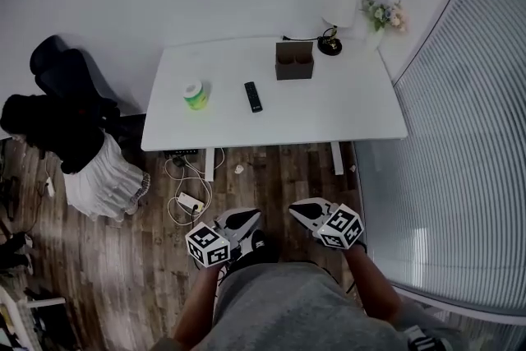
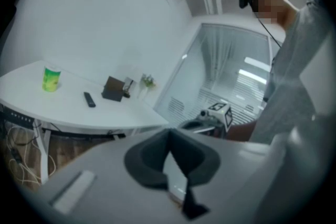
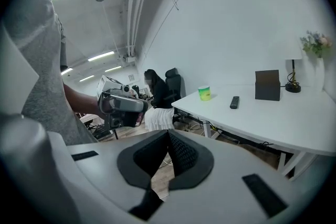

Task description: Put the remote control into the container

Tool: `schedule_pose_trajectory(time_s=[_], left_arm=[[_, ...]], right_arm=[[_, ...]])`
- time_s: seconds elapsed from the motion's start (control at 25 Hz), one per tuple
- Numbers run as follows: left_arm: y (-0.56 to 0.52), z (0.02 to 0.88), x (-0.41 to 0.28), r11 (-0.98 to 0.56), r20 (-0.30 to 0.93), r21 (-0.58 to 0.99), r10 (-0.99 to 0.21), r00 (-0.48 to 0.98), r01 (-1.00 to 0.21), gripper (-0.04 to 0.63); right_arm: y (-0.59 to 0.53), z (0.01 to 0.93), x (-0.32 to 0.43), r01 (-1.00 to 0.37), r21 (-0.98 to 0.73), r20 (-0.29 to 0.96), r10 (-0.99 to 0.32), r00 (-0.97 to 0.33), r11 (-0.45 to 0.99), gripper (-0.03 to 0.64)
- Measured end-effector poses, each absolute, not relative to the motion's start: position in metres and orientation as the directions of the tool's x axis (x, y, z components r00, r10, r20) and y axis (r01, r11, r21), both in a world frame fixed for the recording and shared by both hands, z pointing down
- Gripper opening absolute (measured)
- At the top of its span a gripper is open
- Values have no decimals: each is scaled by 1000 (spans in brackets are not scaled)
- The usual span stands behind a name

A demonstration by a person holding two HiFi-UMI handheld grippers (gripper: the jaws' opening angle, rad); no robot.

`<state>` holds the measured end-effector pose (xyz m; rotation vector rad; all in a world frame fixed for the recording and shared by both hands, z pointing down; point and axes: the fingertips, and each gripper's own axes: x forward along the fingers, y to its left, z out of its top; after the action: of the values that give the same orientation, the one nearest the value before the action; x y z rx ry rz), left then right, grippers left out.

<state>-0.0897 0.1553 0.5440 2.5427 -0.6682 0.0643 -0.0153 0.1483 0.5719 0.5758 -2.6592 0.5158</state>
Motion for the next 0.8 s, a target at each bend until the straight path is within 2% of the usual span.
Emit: schedule_pose_trajectory(time_s=[0.44, 0.8], left_arm=[[108, 550, -114, -795, 172, 464, -353, 920, -392, -2], [93, 551, -122, -806, 169, 465, -326, 930, -367, -3]], right_arm=[[108, 579, -42, -538, -270, 429, -401, -810, 798, 17], [104, 591, -48, -570, -278, 450, -419, -789, 773, 17]])
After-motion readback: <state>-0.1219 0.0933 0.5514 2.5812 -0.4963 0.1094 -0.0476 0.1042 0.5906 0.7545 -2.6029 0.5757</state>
